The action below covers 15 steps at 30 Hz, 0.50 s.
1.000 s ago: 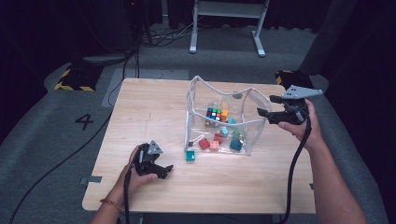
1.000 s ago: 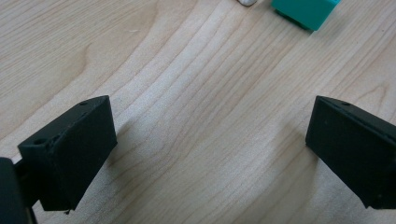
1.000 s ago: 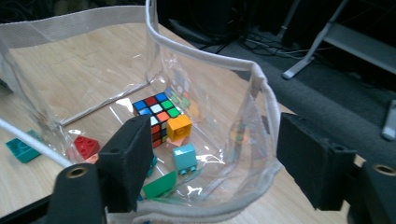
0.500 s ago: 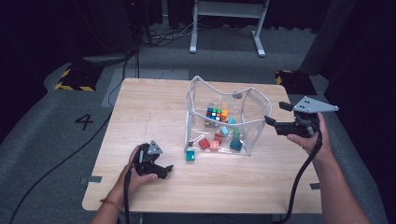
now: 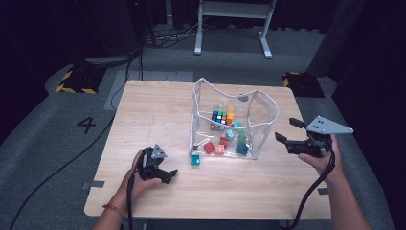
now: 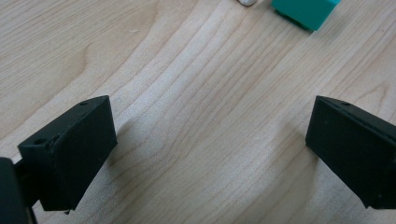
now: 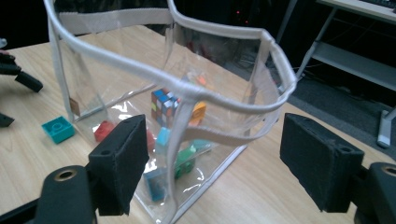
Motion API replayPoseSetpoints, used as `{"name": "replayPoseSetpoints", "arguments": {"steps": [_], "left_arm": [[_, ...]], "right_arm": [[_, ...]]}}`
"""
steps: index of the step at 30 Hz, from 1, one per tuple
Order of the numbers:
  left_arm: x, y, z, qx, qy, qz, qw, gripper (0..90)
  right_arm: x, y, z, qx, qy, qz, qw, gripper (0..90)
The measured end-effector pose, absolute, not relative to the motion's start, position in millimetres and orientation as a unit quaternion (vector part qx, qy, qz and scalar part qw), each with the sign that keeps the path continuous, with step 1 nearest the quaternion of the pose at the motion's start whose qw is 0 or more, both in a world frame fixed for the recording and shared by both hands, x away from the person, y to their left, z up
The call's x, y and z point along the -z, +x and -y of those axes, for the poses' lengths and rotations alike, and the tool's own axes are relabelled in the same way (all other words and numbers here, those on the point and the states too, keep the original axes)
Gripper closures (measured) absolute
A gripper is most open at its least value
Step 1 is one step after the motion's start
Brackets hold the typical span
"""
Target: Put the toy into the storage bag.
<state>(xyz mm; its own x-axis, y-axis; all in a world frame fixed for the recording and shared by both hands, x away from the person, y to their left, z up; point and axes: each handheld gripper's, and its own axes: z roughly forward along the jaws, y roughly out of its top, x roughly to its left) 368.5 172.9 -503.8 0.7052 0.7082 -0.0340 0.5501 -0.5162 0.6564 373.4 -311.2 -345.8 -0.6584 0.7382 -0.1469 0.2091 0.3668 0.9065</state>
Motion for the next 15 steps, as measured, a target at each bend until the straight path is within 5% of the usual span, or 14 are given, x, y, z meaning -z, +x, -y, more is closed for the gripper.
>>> {"name": "replayPoseSetpoints", "arguments": {"steps": [15], "left_arm": [[504.0,368.4,-172.8,-0.119,0.862,-0.365,0.331,1.9]], "right_arm": [[404.3,353.3,284.8,-0.470,0.292,-0.801,0.228,24.5]]}}
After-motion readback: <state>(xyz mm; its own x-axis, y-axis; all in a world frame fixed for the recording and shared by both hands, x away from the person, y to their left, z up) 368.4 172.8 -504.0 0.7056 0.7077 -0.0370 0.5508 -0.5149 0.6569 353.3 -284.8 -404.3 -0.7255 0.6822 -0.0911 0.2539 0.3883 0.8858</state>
